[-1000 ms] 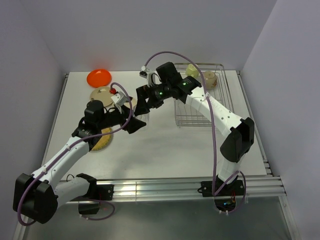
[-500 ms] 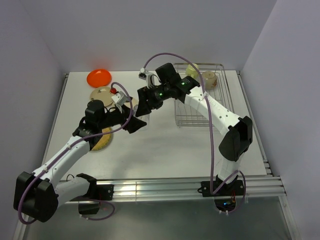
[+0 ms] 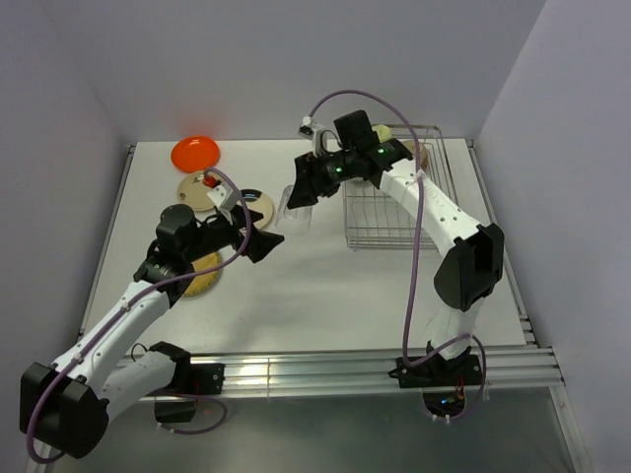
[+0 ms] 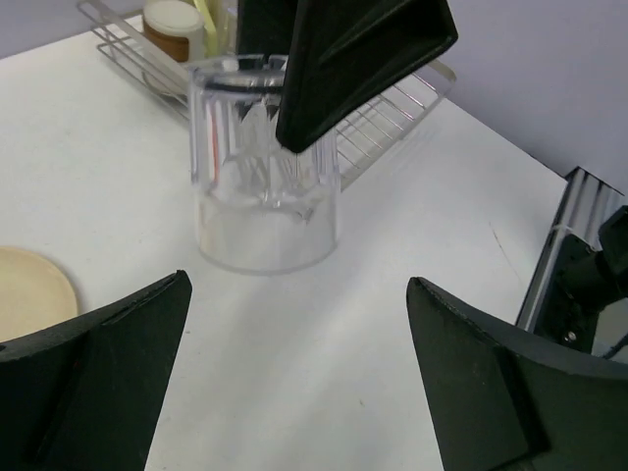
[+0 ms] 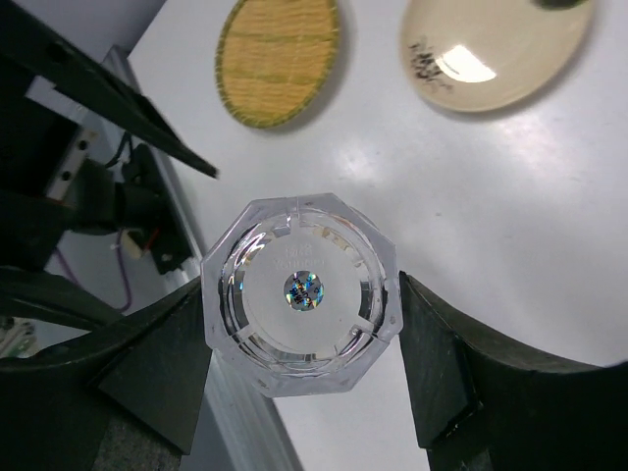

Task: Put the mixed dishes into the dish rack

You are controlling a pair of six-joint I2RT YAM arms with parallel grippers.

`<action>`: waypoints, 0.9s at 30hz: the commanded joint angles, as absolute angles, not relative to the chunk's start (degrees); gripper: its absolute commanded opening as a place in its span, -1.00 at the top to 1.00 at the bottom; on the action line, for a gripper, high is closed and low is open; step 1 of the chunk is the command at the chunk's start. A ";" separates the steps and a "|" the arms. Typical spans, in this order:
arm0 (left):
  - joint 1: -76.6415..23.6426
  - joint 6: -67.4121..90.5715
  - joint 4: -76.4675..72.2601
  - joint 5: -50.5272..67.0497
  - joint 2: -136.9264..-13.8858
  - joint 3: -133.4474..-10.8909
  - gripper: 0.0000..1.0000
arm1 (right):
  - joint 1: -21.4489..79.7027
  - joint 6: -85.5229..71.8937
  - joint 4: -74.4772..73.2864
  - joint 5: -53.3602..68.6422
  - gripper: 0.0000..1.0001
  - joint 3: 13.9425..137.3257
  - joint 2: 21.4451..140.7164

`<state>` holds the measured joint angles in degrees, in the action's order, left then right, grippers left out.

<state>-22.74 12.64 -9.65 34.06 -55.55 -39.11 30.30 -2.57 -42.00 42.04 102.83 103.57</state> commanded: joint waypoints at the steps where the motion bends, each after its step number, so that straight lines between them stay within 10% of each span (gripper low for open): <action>1: -22.76 10.37 -9.49 30.06 -53.88 -39.02 -0.97 | 27.78 1.12 -38.58 42.37 1.00 104.59 102.31; 12: -21.97 14.76 -6.85 10.82 -48.44 -38.41 -0.98 | 8.03 0.09 -22.07 14.44 1.00 89.13 89.30; 27: -18.19 14.76 -9.67 13.26 -49.39 -37.35 -0.98 | 0.62 -4.40 -4.93 -10.72 1.00 88.68 97.55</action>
